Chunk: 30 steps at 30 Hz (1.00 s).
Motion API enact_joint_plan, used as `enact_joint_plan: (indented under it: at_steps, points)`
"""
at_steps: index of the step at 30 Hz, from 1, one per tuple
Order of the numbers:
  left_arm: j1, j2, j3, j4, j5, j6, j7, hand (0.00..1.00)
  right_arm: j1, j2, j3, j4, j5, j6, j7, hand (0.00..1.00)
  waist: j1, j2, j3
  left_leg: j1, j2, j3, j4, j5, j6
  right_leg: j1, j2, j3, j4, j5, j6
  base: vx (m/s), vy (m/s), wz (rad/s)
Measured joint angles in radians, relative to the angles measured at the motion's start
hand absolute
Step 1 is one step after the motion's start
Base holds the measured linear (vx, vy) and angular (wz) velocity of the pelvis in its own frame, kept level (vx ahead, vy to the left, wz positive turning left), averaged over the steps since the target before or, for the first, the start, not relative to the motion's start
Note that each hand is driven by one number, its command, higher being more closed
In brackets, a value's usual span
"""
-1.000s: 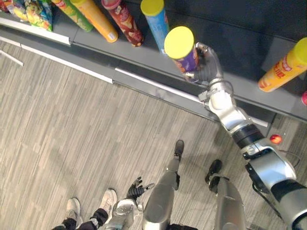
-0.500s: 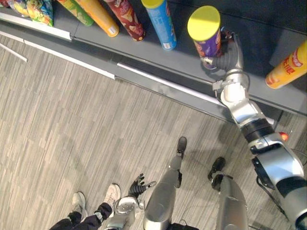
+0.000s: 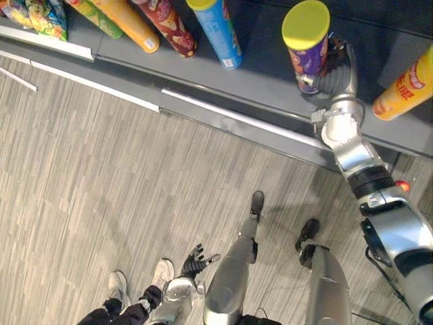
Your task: Put the gum and the chips on the shelf.
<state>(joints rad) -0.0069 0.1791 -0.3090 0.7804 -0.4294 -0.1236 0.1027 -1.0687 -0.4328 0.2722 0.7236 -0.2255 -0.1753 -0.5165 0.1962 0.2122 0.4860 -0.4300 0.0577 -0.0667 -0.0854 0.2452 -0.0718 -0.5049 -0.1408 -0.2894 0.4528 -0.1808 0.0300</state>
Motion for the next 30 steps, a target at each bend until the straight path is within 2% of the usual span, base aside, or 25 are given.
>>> enact_joint_plan:
  at_steps: [9,10,16,22,30]
  points:
    - [-0.013,-0.007,0.0,0.001,0.0,0.001,0.007,0.0,0.0,0.001,0.012,0.0,0.0,-0.01,0.001,1.0,0.005,0.003,0.0,-0.002,0.005,0.001,0.0,-0.001,-0.002,-0.002,0.005,0.002,-0.012,0.0,0.0,0.0,-0.019,-0.01]
    - [-0.017,-0.008,0.0,0.001,0.0,0.001,0.008,0.0,0.0,0.001,0.012,0.001,0.001,-0.01,0.001,0.0,0.007,0.003,0.0,-0.003,0.006,0.001,0.0,-0.001,-0.002,-0.002,0.007,0.002,-0.015,0.005,-0.003,0.03,-0.03,-0.02]
    - [-0.042,-0.021,-0.003,0.0,-0.002,-0.005,0.009,0.0,-0.003,0.001,0.014,0.005,0.009,-0.04,0.002,0.0,0.01,0.004,0.0,-0.003,0.007,0.002,0.0,-0.003,-0.004,-0.002,0.008,0.005,-0.019,0.005,-0.003,0.03,-0.034,-0.01]
    - [-0.07,-0.057,-0.037,-0.003,-0.028,-0.006,0.009,0.0,-0.005,0.001,0.027,0.005,0.009,-0.04,0.002,0.0,0.011,0.005,-0.001,-0.003,0.01,0.003,0.0,-0.005,-0.006,-0.002,0.013,0.007,-0.022,0.005,-0.003,0.02,-0.029,-0.01]
    - [-0.072,-0.058,-0.04,-0.002,-0.027,-0.004,0.01,0.0,-0.01,0.002,0.049,0.005,0.008,-0.041,0.002,0.0,0.013,0.006,-0.002,0.003,0.017,0.008,0.0,-0.007,-0.009,0.006,0.02,0.009,-0.032,0.01,-0.006,0.03,-0.036,-0.03]
